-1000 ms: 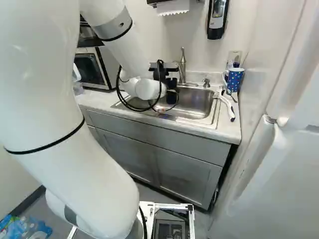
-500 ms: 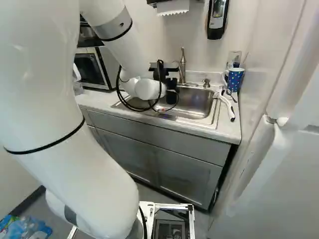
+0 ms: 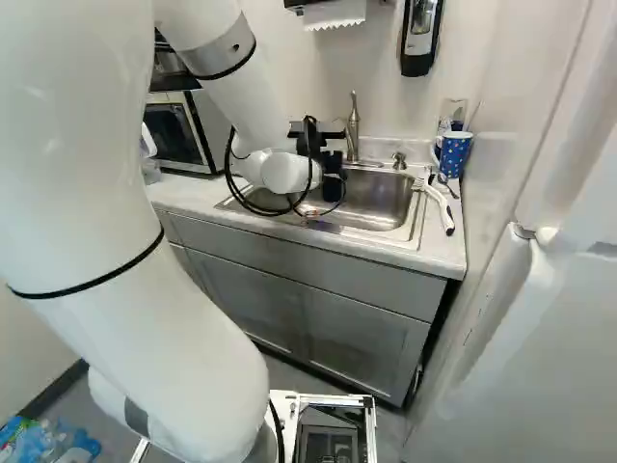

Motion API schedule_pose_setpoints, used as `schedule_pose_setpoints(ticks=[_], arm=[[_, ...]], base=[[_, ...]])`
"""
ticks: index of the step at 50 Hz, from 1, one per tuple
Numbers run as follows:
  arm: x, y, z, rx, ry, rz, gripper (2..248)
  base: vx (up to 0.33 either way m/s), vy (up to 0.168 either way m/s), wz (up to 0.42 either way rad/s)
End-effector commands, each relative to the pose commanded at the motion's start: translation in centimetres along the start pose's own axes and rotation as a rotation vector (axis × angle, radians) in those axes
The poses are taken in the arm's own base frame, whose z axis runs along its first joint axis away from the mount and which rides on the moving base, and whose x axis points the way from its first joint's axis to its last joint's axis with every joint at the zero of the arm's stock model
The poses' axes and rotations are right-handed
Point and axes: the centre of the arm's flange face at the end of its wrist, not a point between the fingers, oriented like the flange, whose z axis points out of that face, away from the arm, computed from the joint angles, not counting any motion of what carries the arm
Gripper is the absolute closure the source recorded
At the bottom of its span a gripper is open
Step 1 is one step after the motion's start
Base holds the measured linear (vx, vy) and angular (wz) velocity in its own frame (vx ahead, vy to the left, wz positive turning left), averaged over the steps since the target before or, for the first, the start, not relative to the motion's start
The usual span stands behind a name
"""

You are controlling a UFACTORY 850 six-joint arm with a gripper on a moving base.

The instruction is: Rinse the cup and place it in the tray

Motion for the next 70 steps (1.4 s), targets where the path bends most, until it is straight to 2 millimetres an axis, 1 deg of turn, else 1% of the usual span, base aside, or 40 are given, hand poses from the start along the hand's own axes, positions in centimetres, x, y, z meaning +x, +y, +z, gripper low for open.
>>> schedule_pose_setpoints(ticks=[25,44,52,70], arm=[[0.0,0.0,0.0,0.000,0.000,0.000,128],[-0.1,-0.7,-0.2,0.014,0.000,-0.005,128],[0.0,-1.6,-0.1,0.031,0.000,-0.013,128],[0.1,-4.3,0.2,0.085,0.001,-0.034,128]], base=[[0.000,0.000,0.000],[0.000,0.000,0.000],[0.000,0.000,0.000],[0.000,0.000,0.000]])
